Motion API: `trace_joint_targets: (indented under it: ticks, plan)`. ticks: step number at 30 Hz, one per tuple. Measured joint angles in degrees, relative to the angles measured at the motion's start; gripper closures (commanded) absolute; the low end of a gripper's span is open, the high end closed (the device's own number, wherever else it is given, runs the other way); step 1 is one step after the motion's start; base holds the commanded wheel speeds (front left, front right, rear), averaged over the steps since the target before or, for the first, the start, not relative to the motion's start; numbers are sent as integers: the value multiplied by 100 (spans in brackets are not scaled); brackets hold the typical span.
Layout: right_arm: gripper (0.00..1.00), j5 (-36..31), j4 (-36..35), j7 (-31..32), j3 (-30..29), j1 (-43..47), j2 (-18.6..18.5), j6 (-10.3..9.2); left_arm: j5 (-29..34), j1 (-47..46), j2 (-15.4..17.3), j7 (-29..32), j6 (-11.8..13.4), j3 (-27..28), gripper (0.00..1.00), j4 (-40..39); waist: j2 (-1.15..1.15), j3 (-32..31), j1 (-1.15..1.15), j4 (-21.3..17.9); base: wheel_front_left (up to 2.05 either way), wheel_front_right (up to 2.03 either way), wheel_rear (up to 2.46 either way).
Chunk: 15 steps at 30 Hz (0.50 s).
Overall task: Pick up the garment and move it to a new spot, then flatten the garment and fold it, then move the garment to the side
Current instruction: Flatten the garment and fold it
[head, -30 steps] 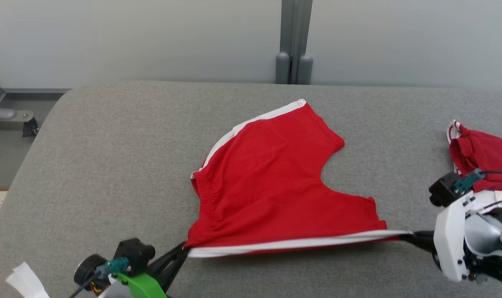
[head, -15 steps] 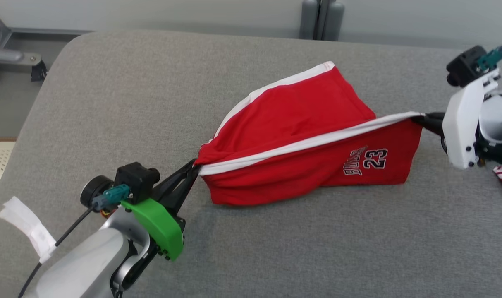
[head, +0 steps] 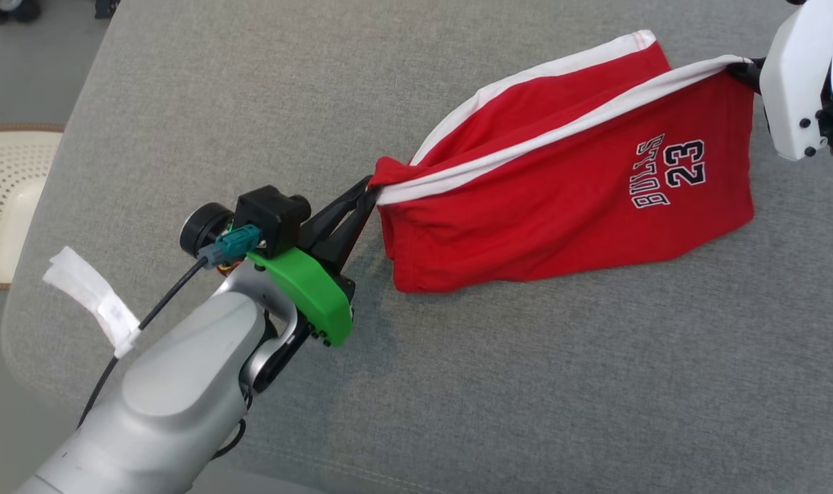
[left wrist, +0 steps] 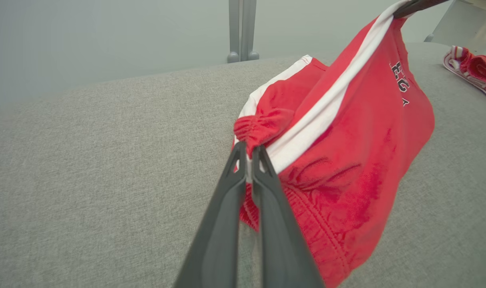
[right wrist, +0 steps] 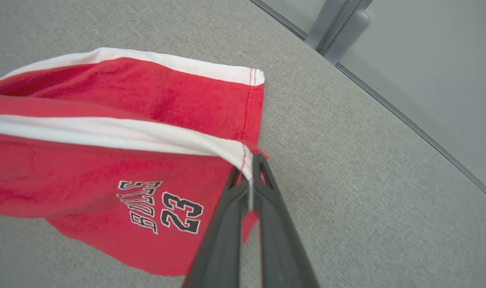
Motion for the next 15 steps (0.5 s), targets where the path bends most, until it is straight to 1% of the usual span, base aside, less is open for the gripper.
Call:
trace_joint_targets:
  ticks: [7,15]
  plan:
    - [100,-379,282,-133,481,-592,-24,0,51,-456,-382,-187,-136,7,100,586,0,449,0,258,0,0,0]
    - [100,-534,644,-639,935,-1165,-24,0,52,-762,-679,-388,-241,73,100,1116,0,836,0,440,0,0,0]
